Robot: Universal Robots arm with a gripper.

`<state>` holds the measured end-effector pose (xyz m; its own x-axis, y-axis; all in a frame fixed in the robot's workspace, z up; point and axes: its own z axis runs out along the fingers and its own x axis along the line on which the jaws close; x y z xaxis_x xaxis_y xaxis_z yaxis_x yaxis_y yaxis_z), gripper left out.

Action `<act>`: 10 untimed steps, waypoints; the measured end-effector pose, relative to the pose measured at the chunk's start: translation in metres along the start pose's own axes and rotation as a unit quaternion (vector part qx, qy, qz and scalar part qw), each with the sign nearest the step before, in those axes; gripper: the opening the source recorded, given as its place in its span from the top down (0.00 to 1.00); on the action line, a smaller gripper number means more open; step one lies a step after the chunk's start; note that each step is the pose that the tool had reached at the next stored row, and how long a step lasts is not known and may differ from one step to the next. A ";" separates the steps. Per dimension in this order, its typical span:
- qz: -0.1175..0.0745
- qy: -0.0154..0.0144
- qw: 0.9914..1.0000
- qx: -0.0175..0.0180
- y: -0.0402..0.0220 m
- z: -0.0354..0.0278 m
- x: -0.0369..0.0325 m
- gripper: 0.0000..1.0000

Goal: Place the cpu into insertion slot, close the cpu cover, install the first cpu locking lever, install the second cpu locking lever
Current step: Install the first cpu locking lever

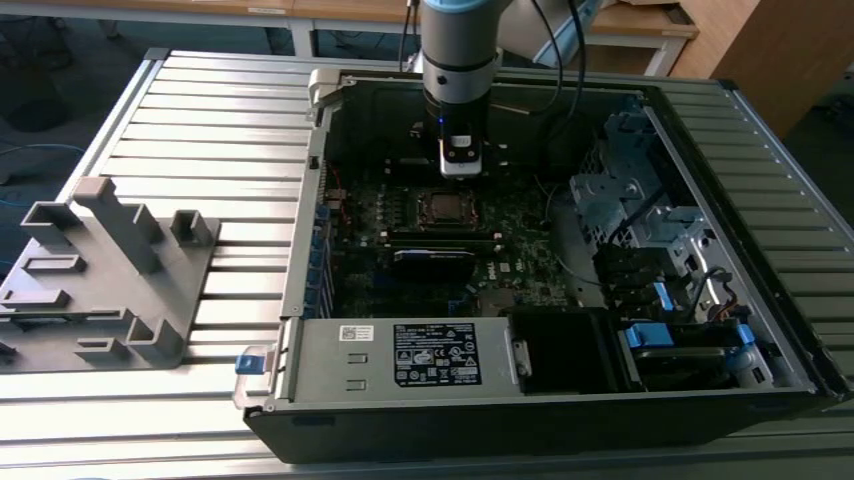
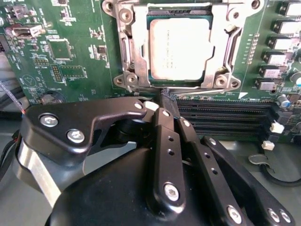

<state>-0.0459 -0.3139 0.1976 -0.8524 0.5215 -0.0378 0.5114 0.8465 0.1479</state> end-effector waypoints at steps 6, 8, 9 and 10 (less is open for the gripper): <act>0.000 -0.001 1.000 0.002 0.0005 -0.0002 0.0002 0.89; 0.000 -0.001 1.000 0.002 0.0007 -0.0007 0.0003 0.89; 0.000 -0.001 1.000 0.002 0.0008 -0.0012 0.0003 0.89; 0.000 -0.001 1.000 0.002 0.0009 -0.0020 0.0003 0.89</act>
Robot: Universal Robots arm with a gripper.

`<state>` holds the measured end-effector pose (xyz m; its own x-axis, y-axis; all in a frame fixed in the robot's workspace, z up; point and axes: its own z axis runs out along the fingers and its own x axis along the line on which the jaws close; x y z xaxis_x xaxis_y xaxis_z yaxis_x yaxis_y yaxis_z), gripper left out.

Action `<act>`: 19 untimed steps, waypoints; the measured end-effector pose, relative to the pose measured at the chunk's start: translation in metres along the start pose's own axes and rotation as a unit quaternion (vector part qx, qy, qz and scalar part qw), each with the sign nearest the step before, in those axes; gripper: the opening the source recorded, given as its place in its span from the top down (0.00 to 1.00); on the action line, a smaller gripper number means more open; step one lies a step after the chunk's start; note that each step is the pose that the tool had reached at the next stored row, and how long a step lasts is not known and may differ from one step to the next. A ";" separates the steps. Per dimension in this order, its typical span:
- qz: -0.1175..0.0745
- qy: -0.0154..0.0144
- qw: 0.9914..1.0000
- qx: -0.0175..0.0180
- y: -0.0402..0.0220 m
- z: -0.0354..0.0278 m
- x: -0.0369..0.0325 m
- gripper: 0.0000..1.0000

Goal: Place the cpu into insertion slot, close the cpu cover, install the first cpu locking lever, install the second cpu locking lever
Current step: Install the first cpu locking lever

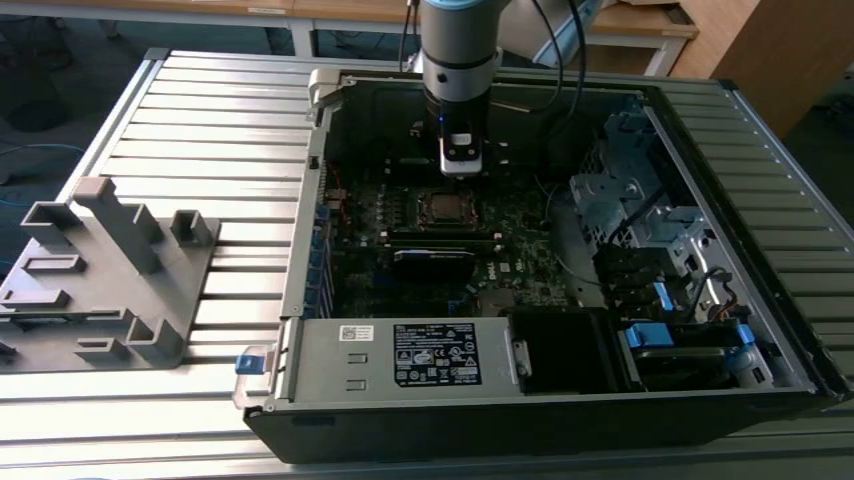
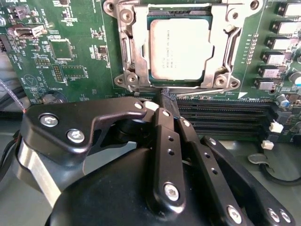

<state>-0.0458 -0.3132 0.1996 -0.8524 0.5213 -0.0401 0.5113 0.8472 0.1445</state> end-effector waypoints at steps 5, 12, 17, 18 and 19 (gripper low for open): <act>0.000 0.000 1.000 0.000 0.0003 -0.0019 0.0000 0.89; 0.000 0.000 1.000 0.000 0.0000 -0.0021 0.0010 0.89; 0.000 0.000 1.000 0.000 0.0002 -0.0021 0.0025 0.89; 0.000 0.000 1.000 0.000 0.0003 -0.0021 0.0028 0.89; 0.000 0.000 1.000 0.000 0.0005 -0.0020 0.0030 0.89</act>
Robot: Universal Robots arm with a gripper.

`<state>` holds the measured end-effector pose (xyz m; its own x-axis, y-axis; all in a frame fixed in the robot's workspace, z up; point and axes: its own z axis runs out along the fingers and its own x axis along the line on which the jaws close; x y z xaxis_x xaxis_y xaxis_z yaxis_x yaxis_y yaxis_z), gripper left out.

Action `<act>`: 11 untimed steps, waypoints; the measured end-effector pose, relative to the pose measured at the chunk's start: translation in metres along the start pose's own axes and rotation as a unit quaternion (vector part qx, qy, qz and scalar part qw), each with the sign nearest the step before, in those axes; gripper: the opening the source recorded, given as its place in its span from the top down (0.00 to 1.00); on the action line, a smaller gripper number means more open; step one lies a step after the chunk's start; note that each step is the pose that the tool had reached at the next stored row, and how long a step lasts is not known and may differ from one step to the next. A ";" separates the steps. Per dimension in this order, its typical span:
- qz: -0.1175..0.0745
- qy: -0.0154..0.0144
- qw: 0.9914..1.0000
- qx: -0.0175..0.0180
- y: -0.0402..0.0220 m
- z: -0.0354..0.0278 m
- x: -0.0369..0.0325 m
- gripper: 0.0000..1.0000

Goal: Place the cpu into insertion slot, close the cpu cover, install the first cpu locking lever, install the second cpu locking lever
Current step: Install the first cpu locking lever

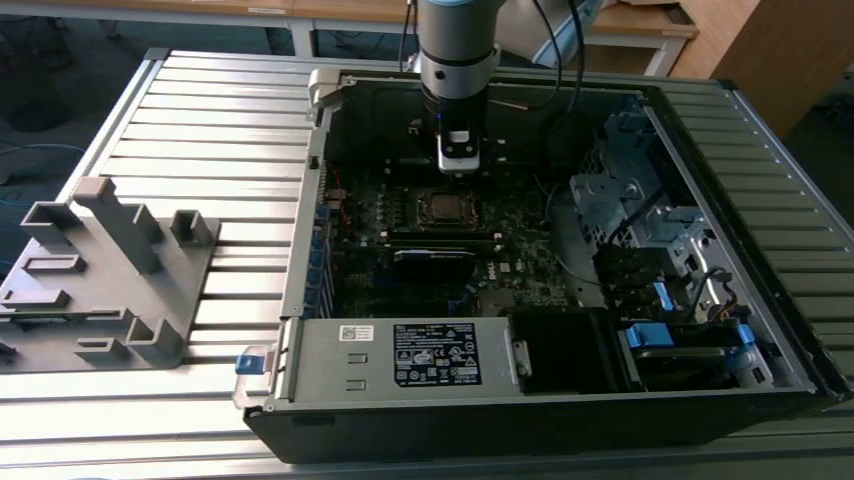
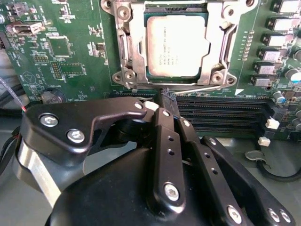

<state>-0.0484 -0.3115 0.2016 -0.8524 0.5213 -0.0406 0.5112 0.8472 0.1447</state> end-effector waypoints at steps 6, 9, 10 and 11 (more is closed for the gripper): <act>0.000 -0.001 1.000 0.000 0.0008 0.0001 0.0007 0.89; 0.000 -0.001 1.000 0.001 0.0013 0.0004 0.0010 0.89; 0.000 -0.002 1.000 0.001 0.0013 0.0005 0.0010 0.89; 0.000 -0.003 1.000 0.002 0.0013 0.0007 0.0010 0.89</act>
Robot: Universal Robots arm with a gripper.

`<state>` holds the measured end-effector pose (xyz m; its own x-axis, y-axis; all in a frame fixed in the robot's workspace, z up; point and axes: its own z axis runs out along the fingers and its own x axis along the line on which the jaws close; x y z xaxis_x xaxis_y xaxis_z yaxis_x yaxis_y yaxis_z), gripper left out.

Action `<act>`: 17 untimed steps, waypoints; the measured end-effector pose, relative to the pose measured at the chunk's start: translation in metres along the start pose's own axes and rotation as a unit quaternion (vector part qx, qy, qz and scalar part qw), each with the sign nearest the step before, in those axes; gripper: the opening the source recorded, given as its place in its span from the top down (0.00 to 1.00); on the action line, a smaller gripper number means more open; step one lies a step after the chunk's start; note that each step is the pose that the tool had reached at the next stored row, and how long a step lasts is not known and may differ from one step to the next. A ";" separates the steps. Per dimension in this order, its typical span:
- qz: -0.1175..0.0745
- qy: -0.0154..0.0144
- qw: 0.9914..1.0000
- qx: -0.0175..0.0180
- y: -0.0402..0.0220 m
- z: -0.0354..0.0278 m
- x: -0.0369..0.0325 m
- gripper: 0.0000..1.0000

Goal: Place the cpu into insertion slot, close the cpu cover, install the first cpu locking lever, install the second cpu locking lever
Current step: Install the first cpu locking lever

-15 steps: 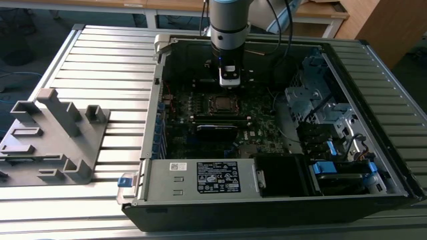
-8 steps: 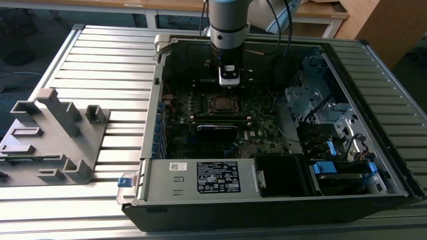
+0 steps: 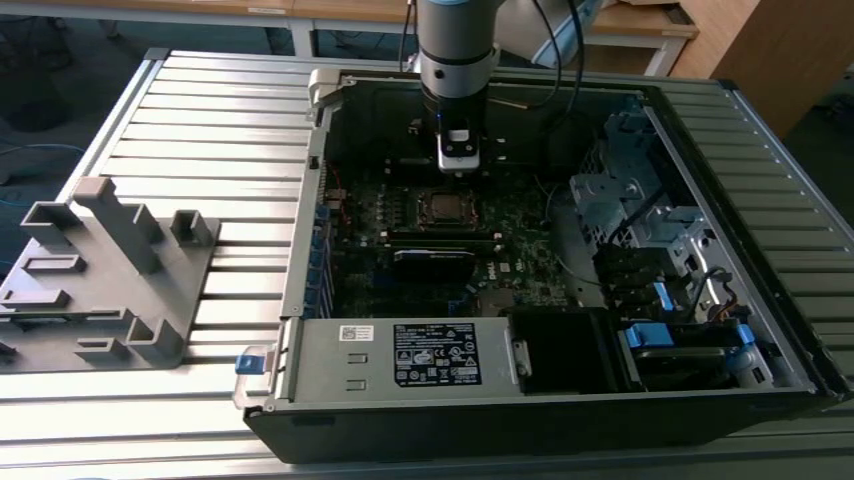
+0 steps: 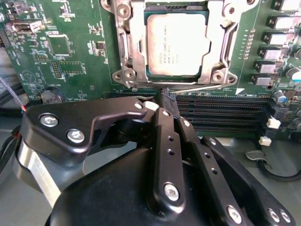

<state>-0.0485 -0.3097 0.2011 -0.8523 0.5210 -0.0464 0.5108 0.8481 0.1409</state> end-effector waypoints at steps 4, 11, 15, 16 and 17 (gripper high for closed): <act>-0.002 -0.009 1.000 0.010 0.0000 0.0013 0.0001 0.89; -0.002 -0.011 1.000 0.012 0.0013 0.0017 0.0010 0.89; -0.002 -0.011 1.000 0.011 0.0016 0.0012 0.0011 0.89; -0.002 -0.011 1.000 0.011 0.0016 0.0012 0.0011 0.89; -0.002 -0.011 1.000 0.012 0.0018 0.0011 0.0012 0.89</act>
<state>-0.0486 -0.3075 0.2002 -0.8519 0.5193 -0.0685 0.5100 0.8521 0.1177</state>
